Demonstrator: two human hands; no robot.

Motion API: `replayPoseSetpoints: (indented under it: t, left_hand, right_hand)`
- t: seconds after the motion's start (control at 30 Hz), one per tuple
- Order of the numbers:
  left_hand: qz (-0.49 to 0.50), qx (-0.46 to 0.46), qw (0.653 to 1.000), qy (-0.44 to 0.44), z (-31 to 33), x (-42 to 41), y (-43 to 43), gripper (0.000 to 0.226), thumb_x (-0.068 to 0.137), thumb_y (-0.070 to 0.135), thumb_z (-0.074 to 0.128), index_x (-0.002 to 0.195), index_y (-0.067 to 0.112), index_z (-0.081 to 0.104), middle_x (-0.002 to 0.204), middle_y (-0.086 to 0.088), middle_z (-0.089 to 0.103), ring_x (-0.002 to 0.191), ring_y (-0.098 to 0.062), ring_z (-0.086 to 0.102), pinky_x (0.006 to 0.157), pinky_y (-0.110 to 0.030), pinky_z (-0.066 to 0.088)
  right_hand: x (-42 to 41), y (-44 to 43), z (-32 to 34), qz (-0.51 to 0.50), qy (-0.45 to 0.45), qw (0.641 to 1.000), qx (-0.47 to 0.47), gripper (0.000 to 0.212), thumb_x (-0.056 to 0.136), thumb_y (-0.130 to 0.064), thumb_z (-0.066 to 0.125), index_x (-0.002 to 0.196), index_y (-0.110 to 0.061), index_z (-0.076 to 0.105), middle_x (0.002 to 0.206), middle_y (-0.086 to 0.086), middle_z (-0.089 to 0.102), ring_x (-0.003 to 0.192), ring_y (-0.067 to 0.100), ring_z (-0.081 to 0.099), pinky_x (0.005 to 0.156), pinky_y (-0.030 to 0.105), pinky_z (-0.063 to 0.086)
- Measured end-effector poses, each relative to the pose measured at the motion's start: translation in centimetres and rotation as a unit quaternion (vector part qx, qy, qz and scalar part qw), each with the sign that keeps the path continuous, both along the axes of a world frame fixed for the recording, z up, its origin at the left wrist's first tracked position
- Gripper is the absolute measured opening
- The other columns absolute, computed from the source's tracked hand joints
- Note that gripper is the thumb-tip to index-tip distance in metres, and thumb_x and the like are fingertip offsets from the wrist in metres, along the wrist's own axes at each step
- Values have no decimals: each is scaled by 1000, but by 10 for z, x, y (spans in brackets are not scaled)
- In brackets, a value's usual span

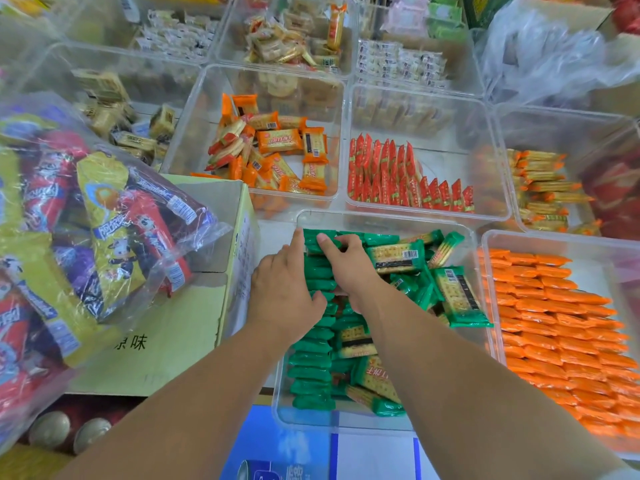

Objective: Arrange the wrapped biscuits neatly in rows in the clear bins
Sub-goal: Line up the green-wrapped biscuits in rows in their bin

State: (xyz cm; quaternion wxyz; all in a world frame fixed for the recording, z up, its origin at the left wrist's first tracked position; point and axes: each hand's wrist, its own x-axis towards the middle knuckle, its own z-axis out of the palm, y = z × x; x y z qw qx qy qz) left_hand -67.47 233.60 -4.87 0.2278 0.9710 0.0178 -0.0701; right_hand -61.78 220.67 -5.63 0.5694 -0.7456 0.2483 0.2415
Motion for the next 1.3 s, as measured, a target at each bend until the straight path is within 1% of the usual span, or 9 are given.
replayPoseSetpoints:
  t: [0.1, 0.27, 0.47, 0.57, 0.7, 0.87, 0.97, 1.1, 1.3]
  left_hand:
    - [-10, -10, 1000, -12, 1, 1, 1, 113, 76, 46, 74, 158, 31, -2, 117, -1, 59, 111, -26, 50, 89, -44, 50]
    - [-16, -3, 1000, -10, 3, 1, 1, 114, 74, 45, 74, 158, 31, -1, 111, 1, 59, 108, -25, 52, 88, -44, 51]
    - [-12, 24, 1000, -5, 5, 0, 2, 105, 78, 47, 70, 158, 28, 5, 143, -1, 46, 127, -27, 45, 102, -48, 44]
    - [2, 72, 997, -34, 8, -4, 0, 84, 79, 47, 70, 151, 25, 32, 157, -8, 25, 139, -28, 29, 111, -49, 32]
    - [-75, 67, 987, -129, 9, -7, 1, 44, 77, 34, 73, 117, 17, 69, 141, -6, 53, 139, -27, 34, 113, -53, 27]
    - [-210, 141, 967, -42, 11, -2, 2, 54, 94, 49, 46, 143, 31, 56, 153, 12, 47, 154, -16, 15, 121, -53, -11]
    - [-230, 177, 957, -11, 9, 2, 0, 56, 97, 51, 38, 148, 30, 50, 161, 8, 37, 155, -18, 13, 119, -59, -12]
    - [-243, 229, 942, 17, 8, 3, -2, 62, 99, 55, 31, 153, 25, 42, 165, 5, 30, 155, -21, 9, 117, -65, -10]
    - [-300, 323, 895, 72, 16, 9, -11, 62, 106, 52, 22, 159, 22, 27, 169, 0, 19, 155, -28, 11, 112, -72, -13]
  right_hand:
    - [-3, 1, -2, -9, -17, 999, -30, 54, 83, -65, 66, 119, -28, 48, 104, -2, 61, 89, 21, 65, 76, 52, 61]
    - [6, 8, -9, -10, -11, 994, -110, 58, 78, -68, 70, 111, -23, 53, 92, -6, 59, 75, 13, 59, 73, 48, 62]
    - [13, 9, -16, -10, -15, 982, -189, 60, 72, -70, 74, 100, -21, 53, 87, -2, 61, 76, 22, 66, 67, 46, 62]
    - [13, 10, -18, -4, -32, 975, -220, 55, 77, -66, 72, 99, -20, 52, 90, -1, 64, 78, 27, 69, 66, 43, 62]
    - [14, 11, -16, 19, -39, 967, -251, 56, 78, -66, 70, 101, -18, 51, 94, 0, 66, 78, 27, 70, 62, 37, 58]
    - [19, 2, -3, 87, -24, 974, -207, 50, 92, -56, 59, 98, -7, 59, 87, 7, 66, 82, 30, 69, 75, 49, 61]
    - [12, -15, 15, 128, -70, 970, -194, 38, 100, -47, 50, 95, -12, 64, 87, 6, 70, 85, 26, 69, 76, 42, 58]
    - [-21, -49, 46, 197, -206, 929, -234, 22, 98, -45, 56, 107, -25, 64, 92, -17, 66, 82, 0, 60, 63, 17, 43]
    - [-88, -99, 60, 330, -321, 785, -415, 29, 91, -42, 66, 109, -21, 71, 119, -3, 67, 121, 23, 52, 107, 41, 40]
